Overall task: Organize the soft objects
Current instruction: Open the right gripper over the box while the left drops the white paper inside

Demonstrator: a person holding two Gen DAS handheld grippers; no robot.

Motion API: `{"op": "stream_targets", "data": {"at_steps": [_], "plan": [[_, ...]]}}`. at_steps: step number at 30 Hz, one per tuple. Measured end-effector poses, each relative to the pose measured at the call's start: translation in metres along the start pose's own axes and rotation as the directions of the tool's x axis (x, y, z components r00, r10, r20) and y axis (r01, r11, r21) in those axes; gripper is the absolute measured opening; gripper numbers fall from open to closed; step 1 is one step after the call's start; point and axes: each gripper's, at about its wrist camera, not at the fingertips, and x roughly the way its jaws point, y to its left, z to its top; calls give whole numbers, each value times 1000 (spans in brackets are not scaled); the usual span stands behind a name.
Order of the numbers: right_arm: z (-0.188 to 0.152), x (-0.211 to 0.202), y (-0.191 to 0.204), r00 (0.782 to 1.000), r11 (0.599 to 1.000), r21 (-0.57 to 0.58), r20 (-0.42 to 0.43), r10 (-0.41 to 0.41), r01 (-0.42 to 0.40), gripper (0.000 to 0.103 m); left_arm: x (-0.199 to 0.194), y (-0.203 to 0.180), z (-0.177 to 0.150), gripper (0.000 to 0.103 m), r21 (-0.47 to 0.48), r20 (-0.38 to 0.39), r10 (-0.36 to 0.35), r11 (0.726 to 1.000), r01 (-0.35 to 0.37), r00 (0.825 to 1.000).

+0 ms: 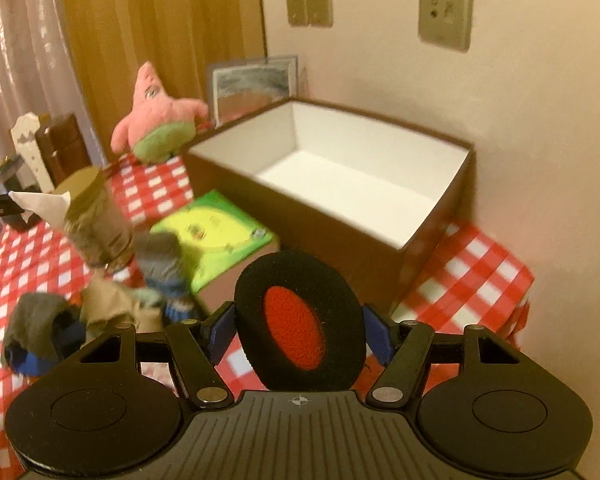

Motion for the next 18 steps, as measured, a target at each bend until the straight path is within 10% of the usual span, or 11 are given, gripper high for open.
{"op": "stream_targets", "data": {"at_steps": [18], "plan": [[88, 49, -58, 995, 998, 31, 87, -48, 46, 67, 114, -18, 99, 1, 27, 67, -38, 999, 36, 997]]}}
